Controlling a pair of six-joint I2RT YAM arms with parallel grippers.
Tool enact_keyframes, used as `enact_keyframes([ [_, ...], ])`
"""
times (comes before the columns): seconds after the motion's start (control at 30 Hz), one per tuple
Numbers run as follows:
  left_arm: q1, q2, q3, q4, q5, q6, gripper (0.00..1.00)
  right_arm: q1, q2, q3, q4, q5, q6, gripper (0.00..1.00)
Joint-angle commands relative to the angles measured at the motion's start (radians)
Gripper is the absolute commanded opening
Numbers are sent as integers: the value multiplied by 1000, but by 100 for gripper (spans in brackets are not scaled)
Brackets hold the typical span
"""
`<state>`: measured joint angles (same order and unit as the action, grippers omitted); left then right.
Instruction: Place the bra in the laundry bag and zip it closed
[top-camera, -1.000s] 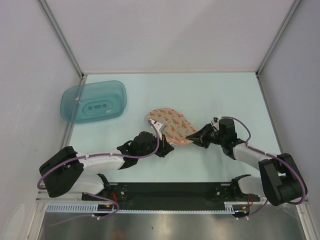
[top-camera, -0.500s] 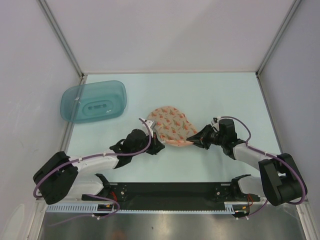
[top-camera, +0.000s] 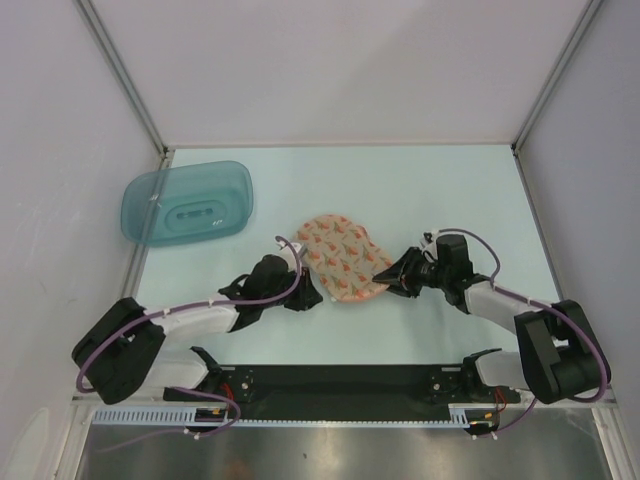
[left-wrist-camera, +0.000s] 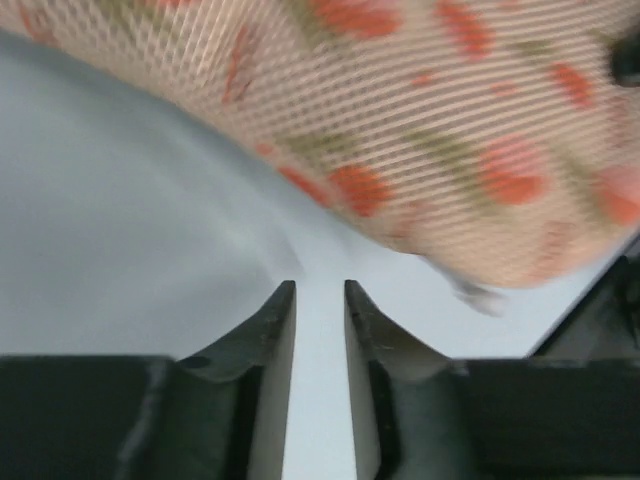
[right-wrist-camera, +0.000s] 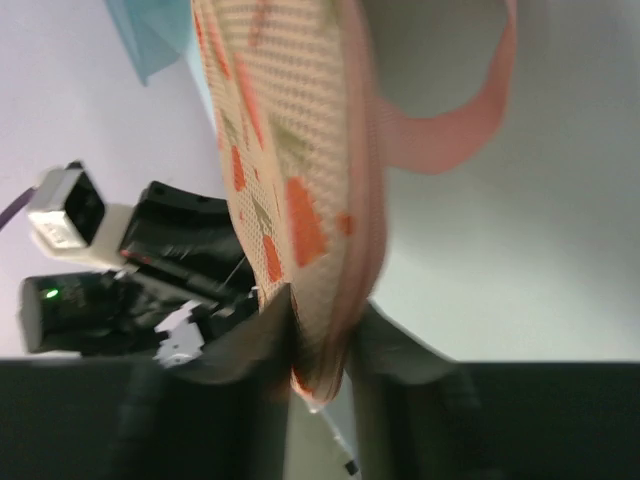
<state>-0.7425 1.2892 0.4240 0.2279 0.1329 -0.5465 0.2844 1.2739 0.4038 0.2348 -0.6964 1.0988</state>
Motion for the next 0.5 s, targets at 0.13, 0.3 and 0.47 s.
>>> enact_keyframes([
  [0.13, 5, -370, -16, 2, 166, -75, 67, 10, 24, 282, -371, 263, -376, 85],
  [0.3, 5, -699, -108, 5, 224, -205, 75, 82, -157, 360, -684, 659, -482, 100],
  [0.47, 3, -945, -215, 7, 252, -323, 78, 111, -390, 359, -857, 750, -491, 100],
])
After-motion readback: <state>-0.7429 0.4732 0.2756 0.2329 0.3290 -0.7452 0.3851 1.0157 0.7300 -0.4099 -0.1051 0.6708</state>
